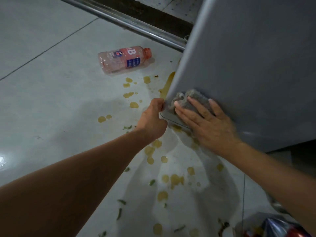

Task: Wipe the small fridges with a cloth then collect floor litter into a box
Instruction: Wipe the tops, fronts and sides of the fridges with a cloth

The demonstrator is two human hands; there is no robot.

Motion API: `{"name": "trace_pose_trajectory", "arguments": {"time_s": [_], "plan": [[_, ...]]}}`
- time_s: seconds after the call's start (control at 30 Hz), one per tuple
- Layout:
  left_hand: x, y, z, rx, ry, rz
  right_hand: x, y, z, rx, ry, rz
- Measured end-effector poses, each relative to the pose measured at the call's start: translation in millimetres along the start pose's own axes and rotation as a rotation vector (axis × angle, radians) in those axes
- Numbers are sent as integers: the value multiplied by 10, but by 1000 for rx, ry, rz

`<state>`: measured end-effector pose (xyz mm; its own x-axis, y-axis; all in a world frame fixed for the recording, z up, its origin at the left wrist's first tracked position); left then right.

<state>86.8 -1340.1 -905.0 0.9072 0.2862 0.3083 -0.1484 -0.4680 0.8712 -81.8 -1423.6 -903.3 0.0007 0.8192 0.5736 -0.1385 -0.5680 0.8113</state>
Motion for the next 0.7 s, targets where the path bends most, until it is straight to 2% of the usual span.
{"name": "trace_pose_trajectory", "arguments": {"time_s": [0.1,0.13,0.23,0.33,0.4,0.47,0.6,0.7], "plan": [[-71,34,-69,7,23,39,-77,-319,-166,295,-245,103],[-87,56,-90,13,27,44,-86,-363,-218,332,-307,131],[-136,119,-152,34,43,2,-58,-202,-297,260,-239,110],[-182,176,-189,57,66,-25,6,130,-453,-16,33,111],[-220,207,-194,75,86,-40,-3,230,-549,-135,127,122],[-270,244,-223,86,91,-45,-41,157,-596,-144,75,104],[-353,305,-338,102,74,-54,-181,-131,-780,163,-151,83],[-425,342,-419,102,74,-62,-186,-88,-853,224,-195,68]]}}
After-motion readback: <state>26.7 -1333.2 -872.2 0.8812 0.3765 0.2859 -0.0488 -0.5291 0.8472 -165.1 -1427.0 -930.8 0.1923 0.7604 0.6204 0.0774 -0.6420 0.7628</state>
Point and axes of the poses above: each hand's wrist, its own z-axis towards the middle knuckle, its own x-axis out of the back of the hand, y = z × x, the point moved 1 cm from there along z, towards the middle knuckle, and after that the axes turned 6 degrees about x, right-handed, at the moved point
